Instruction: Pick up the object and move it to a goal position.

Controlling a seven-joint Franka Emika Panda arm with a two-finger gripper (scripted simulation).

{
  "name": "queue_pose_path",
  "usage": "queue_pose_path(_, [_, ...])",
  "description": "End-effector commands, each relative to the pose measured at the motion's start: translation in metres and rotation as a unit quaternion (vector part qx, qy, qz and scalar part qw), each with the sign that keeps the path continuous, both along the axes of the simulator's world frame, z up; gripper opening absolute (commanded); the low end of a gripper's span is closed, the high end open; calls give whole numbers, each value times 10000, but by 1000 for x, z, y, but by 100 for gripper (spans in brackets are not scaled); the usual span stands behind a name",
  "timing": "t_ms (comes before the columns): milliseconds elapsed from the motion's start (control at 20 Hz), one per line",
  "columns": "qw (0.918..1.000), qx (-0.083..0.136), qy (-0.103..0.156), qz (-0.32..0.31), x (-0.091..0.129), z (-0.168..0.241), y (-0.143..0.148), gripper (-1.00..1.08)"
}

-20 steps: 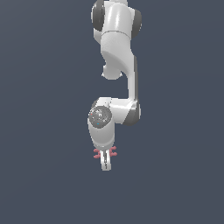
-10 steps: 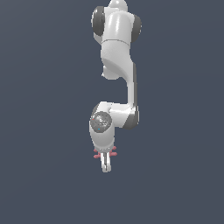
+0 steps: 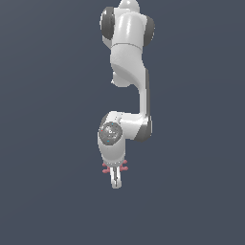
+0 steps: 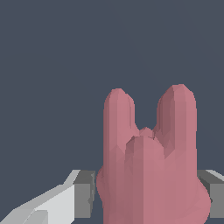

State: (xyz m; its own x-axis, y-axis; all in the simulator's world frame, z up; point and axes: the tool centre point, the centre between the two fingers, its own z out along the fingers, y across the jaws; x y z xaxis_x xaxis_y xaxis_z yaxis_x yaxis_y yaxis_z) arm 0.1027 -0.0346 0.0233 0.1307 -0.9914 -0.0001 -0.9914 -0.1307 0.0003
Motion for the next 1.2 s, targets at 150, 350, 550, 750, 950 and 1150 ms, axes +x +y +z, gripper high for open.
queue_pose_path(150, [10000, 0, -1, 0, -1, 3, 2, -100])
queue_pose_path(350, [10000, 0, -1, 0, -5, 10, 7, -100])
queue_pose_path(550, [10000, 2, 0, 0, -13, 23, 15, -100])
queue_pose_path(750, [10000, 7, 0, 0, -23, 43, 28, -100])
queue_pose_path(950, [10000, 9, 1, 0, -38, 70, 46, -100])
queue_pose_path(1150, [10000, 14, 2, 0, -55, 103, 68, -100])
